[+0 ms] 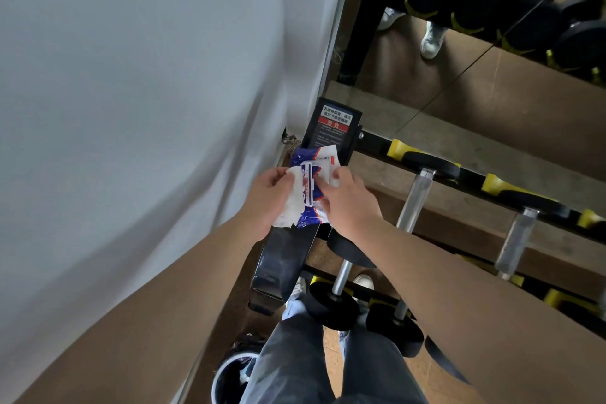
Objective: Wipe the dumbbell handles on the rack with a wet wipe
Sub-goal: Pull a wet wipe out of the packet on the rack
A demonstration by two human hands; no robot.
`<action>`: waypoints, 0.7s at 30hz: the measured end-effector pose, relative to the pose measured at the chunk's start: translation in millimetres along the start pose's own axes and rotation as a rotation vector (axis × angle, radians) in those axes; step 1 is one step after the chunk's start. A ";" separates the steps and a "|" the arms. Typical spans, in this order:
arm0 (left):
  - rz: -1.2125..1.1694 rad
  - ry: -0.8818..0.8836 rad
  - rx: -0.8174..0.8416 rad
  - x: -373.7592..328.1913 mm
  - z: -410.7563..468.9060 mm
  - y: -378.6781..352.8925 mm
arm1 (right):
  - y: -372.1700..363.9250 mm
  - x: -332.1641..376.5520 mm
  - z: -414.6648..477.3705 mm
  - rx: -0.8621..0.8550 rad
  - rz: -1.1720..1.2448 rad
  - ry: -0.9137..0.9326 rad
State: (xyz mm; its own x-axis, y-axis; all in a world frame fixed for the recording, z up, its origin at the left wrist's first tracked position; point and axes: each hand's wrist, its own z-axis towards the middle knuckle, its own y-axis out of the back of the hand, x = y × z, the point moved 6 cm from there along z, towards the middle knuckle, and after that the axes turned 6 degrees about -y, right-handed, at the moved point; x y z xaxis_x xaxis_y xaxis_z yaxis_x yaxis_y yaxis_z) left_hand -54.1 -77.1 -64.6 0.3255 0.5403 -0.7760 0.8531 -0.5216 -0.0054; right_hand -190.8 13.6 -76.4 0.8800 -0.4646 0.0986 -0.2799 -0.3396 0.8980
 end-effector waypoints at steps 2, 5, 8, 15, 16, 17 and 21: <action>-0.014 0.009 0.012 -1.1 1.7 -3.4 | -2.7 1.5 1.7 0.032 0.042 -0.003; -0.043 0.022 0.033 -4.9 3.8 -7.8 | 4.0 1.7 6.6 0.062 0.258 -0.051; 0.031 0.011 0.008 -9.9 6.7 -8.5 | 13.0 -9.6 2.9 -0.003 0.502 -0.171; 0.246 -0.048 0.041 -8.4 17.2 -13.0 | 11.6 -17.7 -9.6 -0.103 0.497 -0.052; 0.269 -0.058 0.052 -7.1 18.2 -14.3 | 10.8 -17.1 -9.0 -0.097 0.480 -0.046; 0.280 -0.060 0.058 -5.8 18.7 -15.3 | 9.9 -15.6 -8.6 -0.077 0.438 -0.040; 0.169 -0.001 0.034 -0.5 19.9 -14.0 | 5.7 -12.4 -4.5 0.008 0.255 -0.049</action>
State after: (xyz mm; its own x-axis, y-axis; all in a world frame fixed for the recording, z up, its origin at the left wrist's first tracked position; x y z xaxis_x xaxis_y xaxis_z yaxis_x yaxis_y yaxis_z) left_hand -74.3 -83.2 -76.7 0.4625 0.4429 -0.7680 0.7721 -0.6271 0.1033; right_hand -201.6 21.1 -70.6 0.7611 -0.5751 0.2999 -0.4931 -0.2127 0.8436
